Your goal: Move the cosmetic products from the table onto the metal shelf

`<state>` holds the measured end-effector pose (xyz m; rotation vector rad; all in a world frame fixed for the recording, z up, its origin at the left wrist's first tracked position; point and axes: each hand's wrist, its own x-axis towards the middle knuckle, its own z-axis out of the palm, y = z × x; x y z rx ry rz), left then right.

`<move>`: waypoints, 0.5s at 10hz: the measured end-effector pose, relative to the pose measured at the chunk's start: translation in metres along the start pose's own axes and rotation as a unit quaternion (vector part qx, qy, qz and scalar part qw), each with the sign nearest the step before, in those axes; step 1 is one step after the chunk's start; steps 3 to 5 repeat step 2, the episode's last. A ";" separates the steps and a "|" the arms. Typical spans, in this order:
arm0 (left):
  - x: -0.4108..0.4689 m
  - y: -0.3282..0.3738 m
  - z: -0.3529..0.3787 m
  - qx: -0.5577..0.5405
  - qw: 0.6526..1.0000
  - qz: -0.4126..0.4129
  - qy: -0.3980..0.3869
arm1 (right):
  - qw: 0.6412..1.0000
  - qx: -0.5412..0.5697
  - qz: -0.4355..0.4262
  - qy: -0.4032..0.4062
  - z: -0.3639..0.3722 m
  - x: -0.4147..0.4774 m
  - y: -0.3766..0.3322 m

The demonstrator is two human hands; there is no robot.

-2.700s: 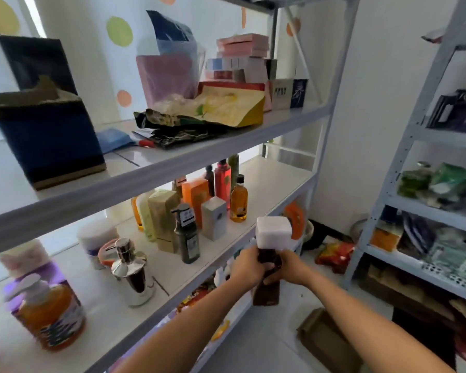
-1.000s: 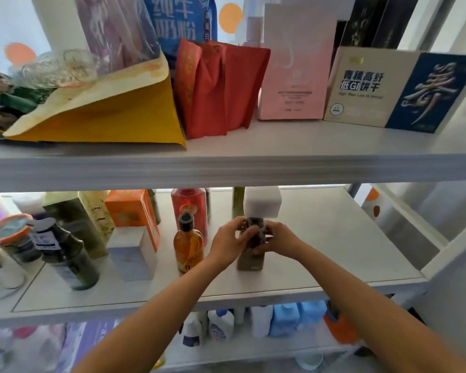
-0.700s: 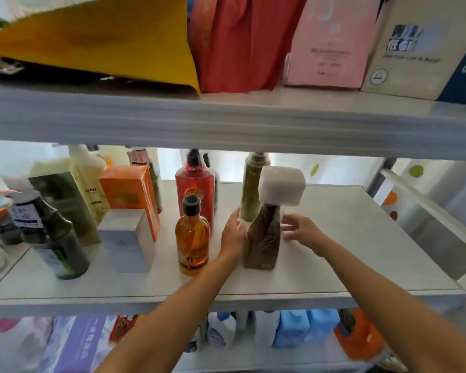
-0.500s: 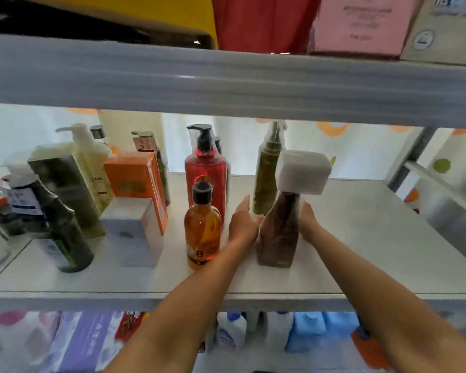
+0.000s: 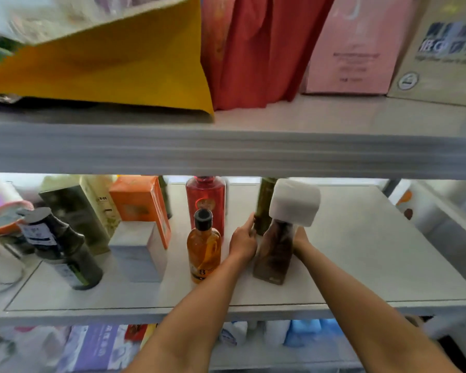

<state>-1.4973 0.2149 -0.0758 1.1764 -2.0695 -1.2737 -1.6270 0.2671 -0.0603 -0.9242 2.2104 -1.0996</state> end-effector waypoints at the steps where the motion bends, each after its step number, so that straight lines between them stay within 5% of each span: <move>1: -0.012 0.014 -0.006 -0.028 0.999 -0.033 -0.010 | 0.993 -0.097 -0.017 -0.059 -0.014 -0.014 -0.004; 2: -0.032 0.022 -0.011 -0.007 0.999 -0.046 -0.027 | 0.976 -0.198 -0.005 -0.095 -0.025 -0.025 0.012; 5: -0.032 0.022 -0.011 -0.007 0.999 -0.046 -0.027 | 0.976 -0.198 -0.005 -0.095 -0.025 -0.025 0.012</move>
